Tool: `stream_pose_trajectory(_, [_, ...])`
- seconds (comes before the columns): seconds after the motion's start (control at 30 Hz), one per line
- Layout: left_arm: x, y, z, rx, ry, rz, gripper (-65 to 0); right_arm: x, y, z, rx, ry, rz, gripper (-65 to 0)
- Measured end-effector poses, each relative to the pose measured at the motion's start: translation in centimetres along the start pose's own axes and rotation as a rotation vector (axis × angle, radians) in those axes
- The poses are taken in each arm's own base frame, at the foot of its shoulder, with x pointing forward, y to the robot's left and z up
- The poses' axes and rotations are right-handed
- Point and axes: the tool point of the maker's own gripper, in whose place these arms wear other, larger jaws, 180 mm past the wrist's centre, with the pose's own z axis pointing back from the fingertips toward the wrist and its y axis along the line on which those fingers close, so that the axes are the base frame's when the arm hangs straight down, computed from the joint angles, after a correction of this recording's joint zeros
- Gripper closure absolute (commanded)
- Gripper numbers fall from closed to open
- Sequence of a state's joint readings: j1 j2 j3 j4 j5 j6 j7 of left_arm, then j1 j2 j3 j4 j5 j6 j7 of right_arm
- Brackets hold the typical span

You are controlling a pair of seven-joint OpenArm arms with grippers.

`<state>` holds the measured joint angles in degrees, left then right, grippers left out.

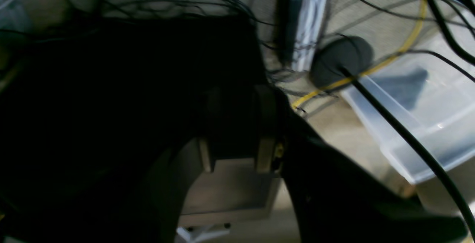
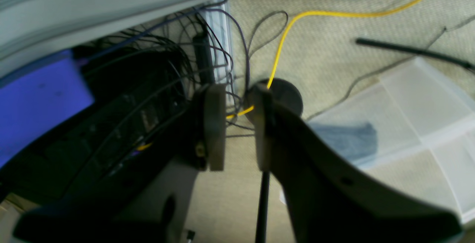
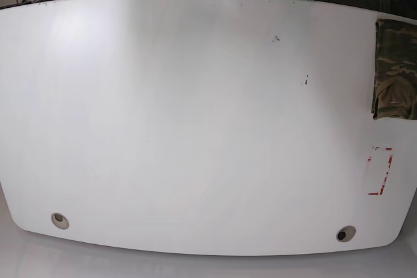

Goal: Layout the t-shirt on the table in an organized manner, then fold the t-shirt properly

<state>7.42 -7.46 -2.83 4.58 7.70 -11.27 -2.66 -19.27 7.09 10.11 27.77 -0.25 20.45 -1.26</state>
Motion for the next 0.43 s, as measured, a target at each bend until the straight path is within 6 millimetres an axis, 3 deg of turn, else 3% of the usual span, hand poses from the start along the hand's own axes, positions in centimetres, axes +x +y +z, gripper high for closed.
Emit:
stream_pose_trajectory(0.27, [1.6,1.3,0.1,0.05,-0.036,-0.002,-13.9,0.4,-0.3,-0.4,-0.035,0.014,0.043,-12.8])
stream_pose_trajectory(0.43, [1.3,1.4,0.1,0.052,-0.027,-0.002,-13.9,0.3,0.7,-0.8,-0.035,0.032,0.086,-12.8])
